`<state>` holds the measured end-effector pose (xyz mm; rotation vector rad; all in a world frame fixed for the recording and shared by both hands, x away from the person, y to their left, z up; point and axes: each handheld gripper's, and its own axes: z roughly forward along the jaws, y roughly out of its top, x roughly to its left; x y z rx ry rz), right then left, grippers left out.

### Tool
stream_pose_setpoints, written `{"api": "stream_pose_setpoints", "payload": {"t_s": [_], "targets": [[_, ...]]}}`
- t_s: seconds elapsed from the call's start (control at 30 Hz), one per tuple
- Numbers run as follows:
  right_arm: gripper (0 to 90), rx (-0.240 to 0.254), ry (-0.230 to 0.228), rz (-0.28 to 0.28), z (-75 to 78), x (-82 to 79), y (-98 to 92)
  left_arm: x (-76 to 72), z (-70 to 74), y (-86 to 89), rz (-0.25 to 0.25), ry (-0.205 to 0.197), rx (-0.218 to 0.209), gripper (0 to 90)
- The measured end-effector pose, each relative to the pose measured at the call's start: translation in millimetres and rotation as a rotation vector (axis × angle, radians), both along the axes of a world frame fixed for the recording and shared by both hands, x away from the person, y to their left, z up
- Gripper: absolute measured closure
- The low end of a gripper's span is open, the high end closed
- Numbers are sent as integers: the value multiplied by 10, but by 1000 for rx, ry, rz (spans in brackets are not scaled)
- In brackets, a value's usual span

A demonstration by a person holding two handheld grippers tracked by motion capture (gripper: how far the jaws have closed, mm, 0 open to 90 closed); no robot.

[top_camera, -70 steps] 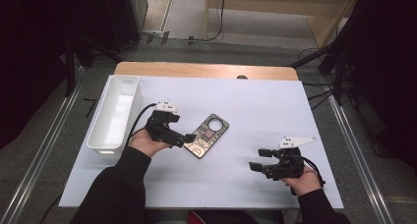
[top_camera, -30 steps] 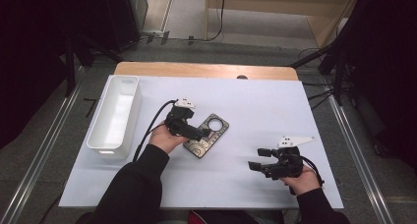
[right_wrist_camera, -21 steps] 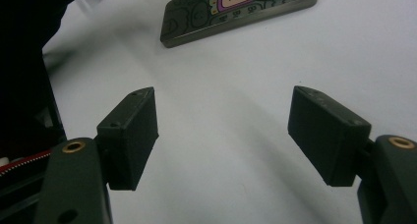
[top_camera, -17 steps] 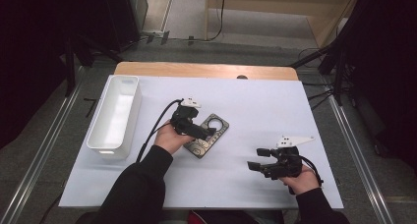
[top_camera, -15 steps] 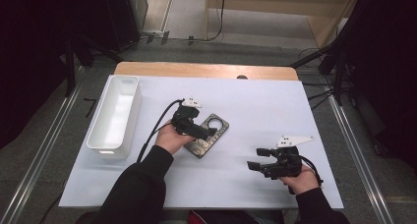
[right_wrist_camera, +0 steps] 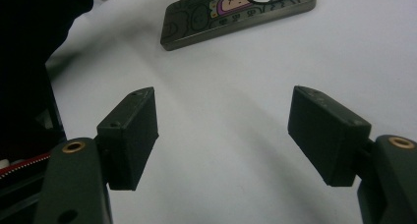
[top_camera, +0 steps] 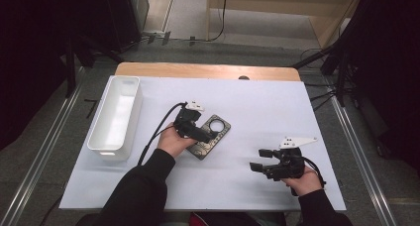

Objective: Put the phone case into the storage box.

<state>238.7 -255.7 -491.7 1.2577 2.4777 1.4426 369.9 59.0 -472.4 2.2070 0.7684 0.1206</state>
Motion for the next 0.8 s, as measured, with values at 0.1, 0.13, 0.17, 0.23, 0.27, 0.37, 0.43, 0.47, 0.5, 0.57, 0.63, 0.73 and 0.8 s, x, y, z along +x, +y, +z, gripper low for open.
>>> {"api": "stream_pose_setpoints", "payload": {"t_s": [0.1,0.13,0.17,0.23,0.27,0.37,0.43,0.47,0.5,0.57,0.63,0.73,0.8], "targets": [[260,1,-1,-1,3,1,-4,-11,-36,-8,4,4,-9,0],[260,1,-1,-1,5,2,-7,-12,-52,-9,4,11,-9,0],[260,2,-1,-2,6,3,-9,-13,-70,-14,3,15,-1,0],[260,3,-3,-1,7,9,-9,-15,-107,-20,1,15,19,0],[260,2,-3,2,8,13,-7,-17,-124,-21,-2,20,23,0],[260,1,-2,8,9,21,7,-29,-170,-17,14,24,15,0],[260,0,-5,10,10,27,12,-39,-206,-8,24,25,17,0],[260,0,-6,12,10,32,14,-45,-228,-9,31,20,25,0],[260,1,-4,13,11,35,17,-47,-249,-14,30,23,32,0],[260,2,-4,13,13,42,23,-49,-279,-20,27,27,49,0],[260,1,-8,20,12,49,30,-59,-303,-23,30,23,50,0],[260,-1,-3,22,14,57,40,-66,-340,-25,37,27,58,0],[260,1,-6,24,14,62,45,-71,-358,-24,44,25,59,0]]}}
